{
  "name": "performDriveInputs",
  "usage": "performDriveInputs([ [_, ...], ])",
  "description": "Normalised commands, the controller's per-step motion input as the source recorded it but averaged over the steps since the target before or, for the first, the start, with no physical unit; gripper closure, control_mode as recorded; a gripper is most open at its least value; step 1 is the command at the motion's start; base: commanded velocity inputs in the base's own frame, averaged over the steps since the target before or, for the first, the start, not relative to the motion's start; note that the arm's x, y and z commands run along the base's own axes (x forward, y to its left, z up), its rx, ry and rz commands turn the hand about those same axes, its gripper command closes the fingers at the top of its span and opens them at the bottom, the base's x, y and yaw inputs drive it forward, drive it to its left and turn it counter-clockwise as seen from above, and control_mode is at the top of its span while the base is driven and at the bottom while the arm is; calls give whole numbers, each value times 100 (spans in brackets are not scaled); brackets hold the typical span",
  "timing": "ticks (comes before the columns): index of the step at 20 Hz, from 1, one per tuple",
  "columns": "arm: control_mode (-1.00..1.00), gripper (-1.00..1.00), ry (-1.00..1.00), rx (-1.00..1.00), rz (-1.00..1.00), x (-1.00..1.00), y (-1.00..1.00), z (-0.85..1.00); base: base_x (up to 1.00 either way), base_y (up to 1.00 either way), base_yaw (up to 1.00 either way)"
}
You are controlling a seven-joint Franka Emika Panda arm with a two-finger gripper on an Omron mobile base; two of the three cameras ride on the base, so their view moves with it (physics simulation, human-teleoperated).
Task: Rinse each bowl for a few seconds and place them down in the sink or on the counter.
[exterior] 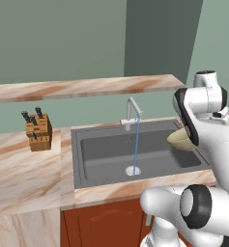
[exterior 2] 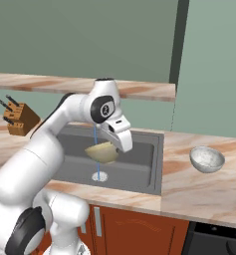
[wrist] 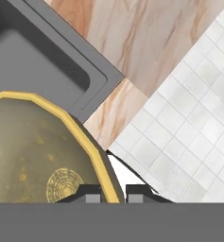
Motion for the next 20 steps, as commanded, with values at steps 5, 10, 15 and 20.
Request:
performDriveInputs([
  [5,-100,100,1,5,0,20,29,-13,0,0,0],
  [10,-100,100,0,10,0,15,19,-12,0,0,0],
  [15,-100,100,0,14,0,12,13,-10,0,0,0],
  [20,-100,100,0,12,0,12,11,-5,0,0,0],
])
